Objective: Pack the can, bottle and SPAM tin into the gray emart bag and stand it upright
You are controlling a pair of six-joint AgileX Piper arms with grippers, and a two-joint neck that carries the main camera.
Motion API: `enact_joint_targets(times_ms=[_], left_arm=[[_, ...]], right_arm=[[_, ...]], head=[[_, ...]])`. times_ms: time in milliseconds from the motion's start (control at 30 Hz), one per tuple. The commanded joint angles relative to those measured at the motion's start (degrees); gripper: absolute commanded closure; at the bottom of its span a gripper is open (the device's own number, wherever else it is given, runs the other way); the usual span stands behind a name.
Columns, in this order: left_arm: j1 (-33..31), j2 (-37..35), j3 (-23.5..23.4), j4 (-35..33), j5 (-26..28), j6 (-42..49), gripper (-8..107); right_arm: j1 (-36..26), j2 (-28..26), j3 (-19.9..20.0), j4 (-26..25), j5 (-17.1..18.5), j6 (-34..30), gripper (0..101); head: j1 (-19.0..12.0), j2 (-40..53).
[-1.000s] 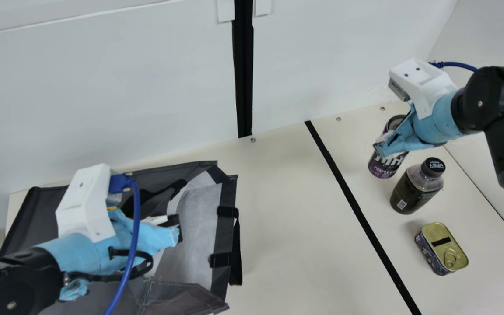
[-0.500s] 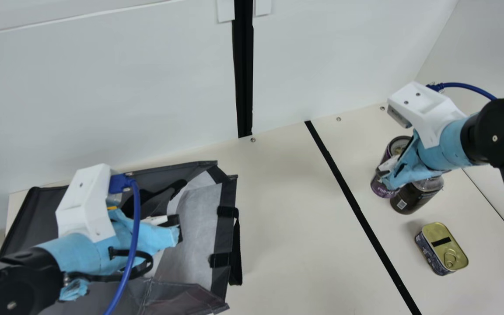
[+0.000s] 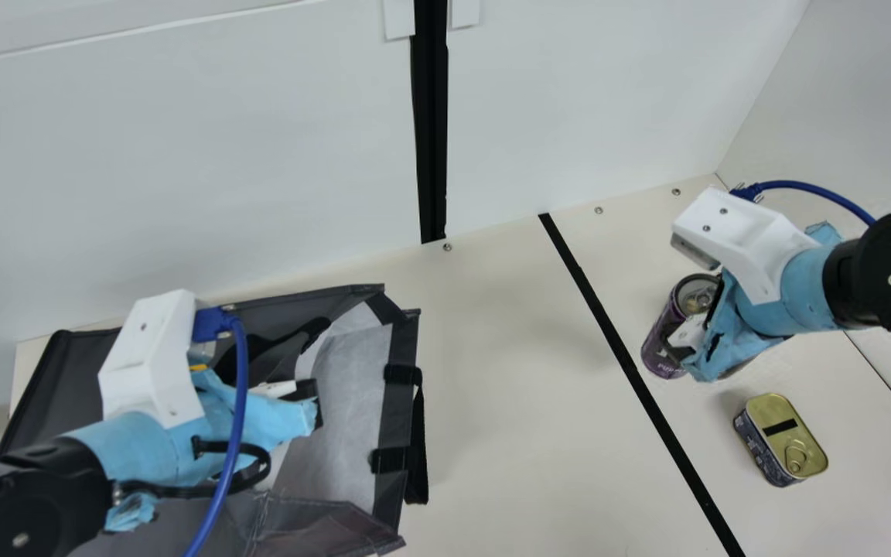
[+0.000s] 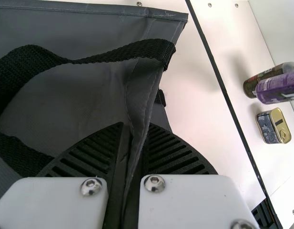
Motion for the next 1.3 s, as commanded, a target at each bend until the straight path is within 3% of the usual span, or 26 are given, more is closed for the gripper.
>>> enact_joint_targets(times_ms=[0, 533, 1267], left_arm=[[0.0, 0.0, 0.0, 0.0, 0.0, 0.0, 107], [0.0, 0.0, 0.0, 0.0, 0.0, 0.0, 107], [0.0, 0.0, 0.0, 0.0, 0.0, 0.0, 107]], right_arm=[[-0.43, 0.0, 0.52, 1.16, 0.08, -2.89, 101], [-3.78, 0.74, 3.67, 11.51, 0.08, -12.15, 101], [-3.85, 0.59, 4.64, 26.8, 0.08, -11.9, 101]], head=[[-1.3, -0.05], [-1.3, -0.05], [-1.3, -0.05]])
